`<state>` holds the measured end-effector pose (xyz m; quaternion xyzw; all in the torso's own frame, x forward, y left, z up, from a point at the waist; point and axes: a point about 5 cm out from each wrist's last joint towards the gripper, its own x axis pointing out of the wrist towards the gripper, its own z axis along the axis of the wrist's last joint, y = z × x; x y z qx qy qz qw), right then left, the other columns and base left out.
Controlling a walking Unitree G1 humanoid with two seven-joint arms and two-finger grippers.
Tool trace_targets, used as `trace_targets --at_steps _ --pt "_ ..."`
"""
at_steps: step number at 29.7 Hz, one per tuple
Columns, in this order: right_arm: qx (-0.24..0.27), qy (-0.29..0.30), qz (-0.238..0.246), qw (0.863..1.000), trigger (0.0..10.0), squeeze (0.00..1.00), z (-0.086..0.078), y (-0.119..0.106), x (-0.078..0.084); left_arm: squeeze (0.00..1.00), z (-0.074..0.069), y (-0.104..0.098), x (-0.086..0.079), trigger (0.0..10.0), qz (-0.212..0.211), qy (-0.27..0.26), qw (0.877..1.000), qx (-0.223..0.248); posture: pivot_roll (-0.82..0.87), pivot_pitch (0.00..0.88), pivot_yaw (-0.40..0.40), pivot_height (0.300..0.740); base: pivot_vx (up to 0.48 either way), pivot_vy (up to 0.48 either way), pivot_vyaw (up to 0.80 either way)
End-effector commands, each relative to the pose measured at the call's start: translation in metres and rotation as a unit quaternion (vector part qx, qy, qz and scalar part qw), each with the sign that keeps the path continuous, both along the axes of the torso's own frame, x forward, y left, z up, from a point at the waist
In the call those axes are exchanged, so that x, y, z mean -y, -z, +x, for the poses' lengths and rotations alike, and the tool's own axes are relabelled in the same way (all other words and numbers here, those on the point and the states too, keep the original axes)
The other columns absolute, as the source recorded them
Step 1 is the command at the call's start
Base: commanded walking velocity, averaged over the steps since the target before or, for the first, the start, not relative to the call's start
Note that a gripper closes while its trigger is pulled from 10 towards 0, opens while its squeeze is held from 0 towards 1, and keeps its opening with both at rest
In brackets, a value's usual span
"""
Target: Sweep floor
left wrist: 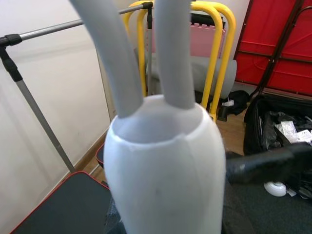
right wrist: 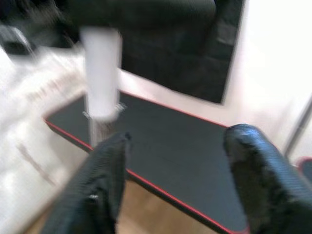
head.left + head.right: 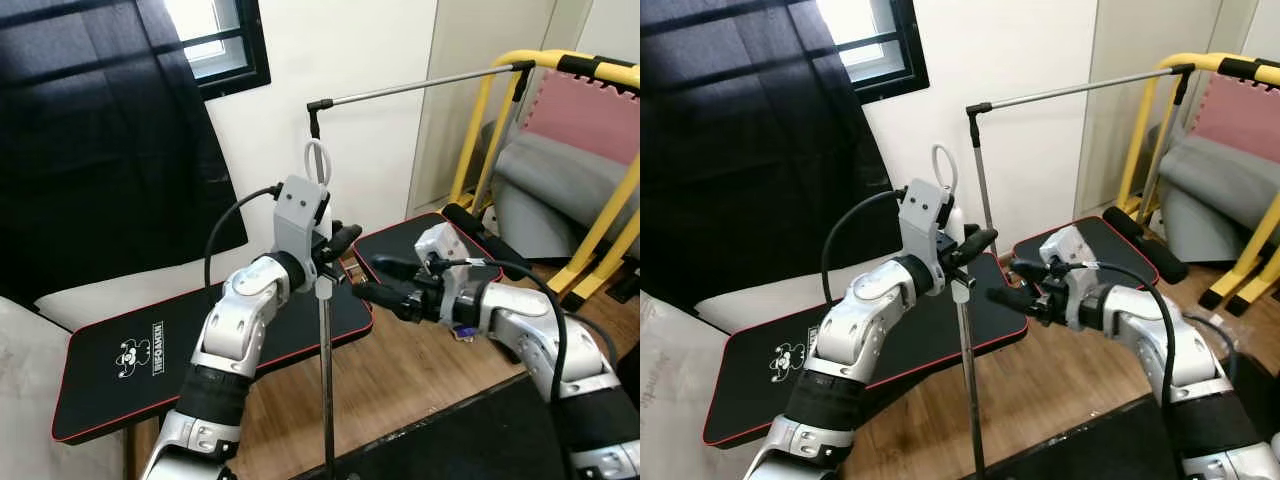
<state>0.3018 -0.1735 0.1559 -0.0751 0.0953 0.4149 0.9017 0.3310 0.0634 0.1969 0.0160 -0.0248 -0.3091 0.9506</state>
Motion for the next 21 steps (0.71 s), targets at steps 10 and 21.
trace_targets --at_steps 10,21 --pt "0.001 0.045 0.002 0.999 10.0 0.0 0.003 0.012 -0.044 0.0 0.0 -0.077 0.001 10.0 -0.048 -0.019 0.987 0.153 -0.08 0.014 0.057 0.74 0.0 0.0 0.0" --pt "0.074 0.125 0.021 0.989 10.0 0.0 0.021 -0.001 -0.051 0.0 -0.001 -0.088 0.007 10.0 -0.059 -0.003 0.985 0.161 -0.08 0.016 0.059 0.74 0.0 0.0 0.0"
